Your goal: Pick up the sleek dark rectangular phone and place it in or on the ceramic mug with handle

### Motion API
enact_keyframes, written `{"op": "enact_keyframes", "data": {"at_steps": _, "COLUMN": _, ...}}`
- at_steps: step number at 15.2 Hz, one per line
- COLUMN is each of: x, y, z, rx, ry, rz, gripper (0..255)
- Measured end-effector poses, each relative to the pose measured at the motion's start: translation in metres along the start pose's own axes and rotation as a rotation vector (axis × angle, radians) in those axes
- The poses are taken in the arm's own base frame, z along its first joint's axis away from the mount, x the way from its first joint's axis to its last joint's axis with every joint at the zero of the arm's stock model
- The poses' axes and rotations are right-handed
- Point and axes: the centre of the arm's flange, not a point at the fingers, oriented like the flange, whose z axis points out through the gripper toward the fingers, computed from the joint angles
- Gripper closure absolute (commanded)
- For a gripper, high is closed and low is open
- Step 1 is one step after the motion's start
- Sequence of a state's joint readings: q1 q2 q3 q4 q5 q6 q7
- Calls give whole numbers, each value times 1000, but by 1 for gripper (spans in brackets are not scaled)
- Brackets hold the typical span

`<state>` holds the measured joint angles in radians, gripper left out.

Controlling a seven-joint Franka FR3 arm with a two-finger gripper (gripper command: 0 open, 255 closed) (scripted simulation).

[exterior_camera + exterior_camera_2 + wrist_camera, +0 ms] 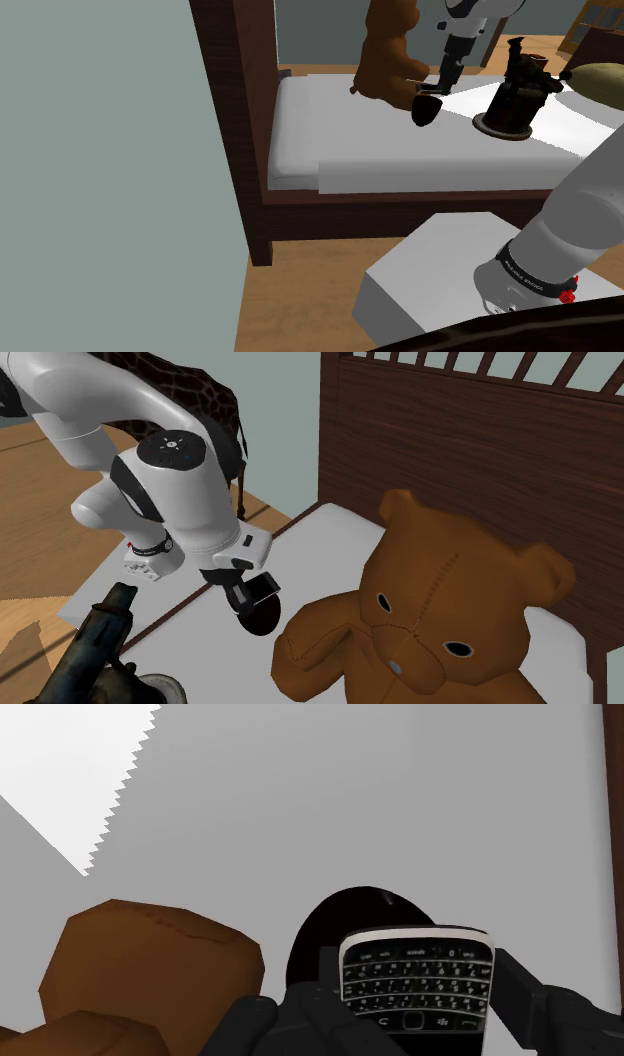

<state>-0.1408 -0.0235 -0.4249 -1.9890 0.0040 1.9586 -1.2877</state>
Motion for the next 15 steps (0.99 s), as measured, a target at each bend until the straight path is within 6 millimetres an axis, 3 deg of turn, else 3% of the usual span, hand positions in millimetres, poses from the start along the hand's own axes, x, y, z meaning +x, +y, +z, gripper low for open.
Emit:
{"op": "enact_keyframes", "data": {"at_steps": 6, "x": 0, "y": 1, "z": 31, "rx": 0, "ry": 0, "rz": 0, "gripper": 255}}
{"op": "enact_keyframes", "data": {"at_steps": 12, "x": 0, "y": 1, "z": 35, "rx": -1, "ry": 1, "rz": -1, "gripper": 255}}
{"op": "enact_keyframes", "data": {"at_steps": 13, "x": 0, "y": 1, "z": 35, "rx": -1, "ry": 1, "rz": -1, "gripper": 0}}
{"op": "enact_keyframes", "data": {"at_steps": 15, "x": 0, "y": 1, "z": 35, "rx": 0, "ry": 0, "rz": 0, "gripper": 0}}
